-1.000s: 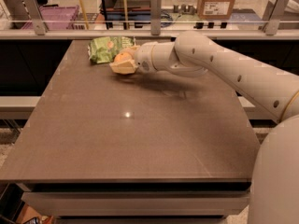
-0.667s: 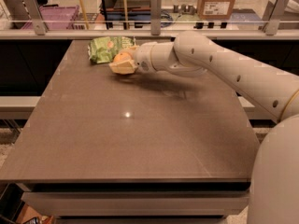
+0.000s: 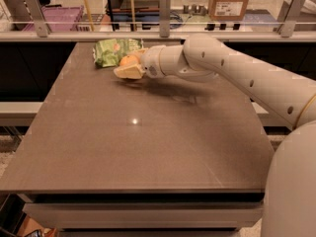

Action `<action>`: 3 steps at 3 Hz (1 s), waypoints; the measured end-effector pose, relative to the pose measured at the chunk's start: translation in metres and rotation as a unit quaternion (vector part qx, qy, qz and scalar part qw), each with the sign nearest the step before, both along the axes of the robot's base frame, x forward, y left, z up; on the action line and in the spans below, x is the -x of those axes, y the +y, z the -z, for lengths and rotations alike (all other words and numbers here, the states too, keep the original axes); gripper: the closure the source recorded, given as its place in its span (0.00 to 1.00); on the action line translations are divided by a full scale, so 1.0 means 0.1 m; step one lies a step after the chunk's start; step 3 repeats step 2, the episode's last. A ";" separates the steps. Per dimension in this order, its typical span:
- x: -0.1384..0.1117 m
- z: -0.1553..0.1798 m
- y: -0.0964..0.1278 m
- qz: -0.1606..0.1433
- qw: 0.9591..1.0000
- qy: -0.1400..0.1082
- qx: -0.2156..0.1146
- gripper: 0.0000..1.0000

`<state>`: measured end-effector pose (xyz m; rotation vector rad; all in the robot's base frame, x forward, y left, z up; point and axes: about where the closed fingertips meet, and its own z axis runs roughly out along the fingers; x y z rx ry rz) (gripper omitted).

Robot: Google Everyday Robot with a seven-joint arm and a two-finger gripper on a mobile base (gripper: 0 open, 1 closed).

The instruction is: Move orange near green jalapeno chip bag

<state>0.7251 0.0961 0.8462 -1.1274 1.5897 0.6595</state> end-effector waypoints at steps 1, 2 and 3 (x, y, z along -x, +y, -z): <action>0.01 0.01 0.03 -0.002 1.000 0.001 0.000 0.00; 0.01 0.01 0.03 -0.002 1.000 0.001 0.000 0.00; 0.01 0.01 0.03 -0.002 1.000 0.001 0.000 0.00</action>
Offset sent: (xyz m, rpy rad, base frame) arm -0.0006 0.0023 -0.0004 0.0004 0.0009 0.0034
